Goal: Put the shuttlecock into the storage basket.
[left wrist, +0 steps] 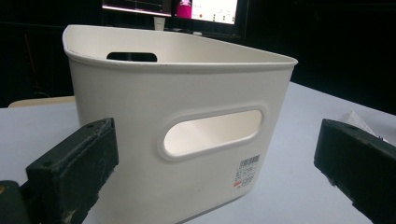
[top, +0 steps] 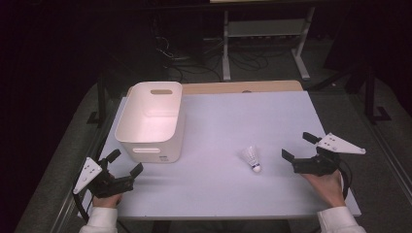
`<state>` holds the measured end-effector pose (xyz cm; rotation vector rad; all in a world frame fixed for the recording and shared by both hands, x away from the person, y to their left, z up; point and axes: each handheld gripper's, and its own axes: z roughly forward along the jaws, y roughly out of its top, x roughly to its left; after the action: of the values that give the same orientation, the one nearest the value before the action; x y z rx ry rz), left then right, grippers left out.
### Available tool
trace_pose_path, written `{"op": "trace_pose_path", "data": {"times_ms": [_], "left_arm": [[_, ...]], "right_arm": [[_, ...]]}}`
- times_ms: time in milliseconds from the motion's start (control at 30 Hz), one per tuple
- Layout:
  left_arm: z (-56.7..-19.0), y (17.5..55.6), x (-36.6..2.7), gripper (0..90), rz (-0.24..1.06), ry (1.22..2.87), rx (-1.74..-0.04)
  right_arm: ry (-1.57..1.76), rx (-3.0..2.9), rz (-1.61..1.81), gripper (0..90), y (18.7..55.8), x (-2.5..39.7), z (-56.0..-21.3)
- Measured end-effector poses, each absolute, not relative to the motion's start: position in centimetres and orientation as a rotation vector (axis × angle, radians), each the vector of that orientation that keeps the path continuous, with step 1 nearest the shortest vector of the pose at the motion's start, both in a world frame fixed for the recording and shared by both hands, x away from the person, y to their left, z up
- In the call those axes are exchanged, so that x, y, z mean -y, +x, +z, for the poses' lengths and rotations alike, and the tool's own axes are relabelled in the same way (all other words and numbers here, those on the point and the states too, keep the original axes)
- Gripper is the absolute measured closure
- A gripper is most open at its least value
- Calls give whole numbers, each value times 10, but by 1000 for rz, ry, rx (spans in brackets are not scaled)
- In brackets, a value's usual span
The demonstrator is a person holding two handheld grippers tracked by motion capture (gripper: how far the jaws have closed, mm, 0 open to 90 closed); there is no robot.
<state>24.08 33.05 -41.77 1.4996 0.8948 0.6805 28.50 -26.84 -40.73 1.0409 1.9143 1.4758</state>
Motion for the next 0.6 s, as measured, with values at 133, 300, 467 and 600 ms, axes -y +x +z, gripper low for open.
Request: {"op": "trace_pose_path", "data": {"times_ms": [133, 300, 467, 600], "left_arm": [[-418, 241, -331, 0, 677, 1495, -892], [-418, 242, -332, 0, 677, 1495, -901], [-418, 242, -332, 0, 676, 1489, -906], [-418, 242, -331, 0, 675, 1497, -902]], "right_arm": [[1041, -1919, 1464, 0, 285, 268, -407], [1073, -1914, 1434, 0, 284, 269, -407], [1099, -1924, 1420, 0, 284, 271, -406], [1107, -1943, 1395, 0, 282, 272, -405]]}}
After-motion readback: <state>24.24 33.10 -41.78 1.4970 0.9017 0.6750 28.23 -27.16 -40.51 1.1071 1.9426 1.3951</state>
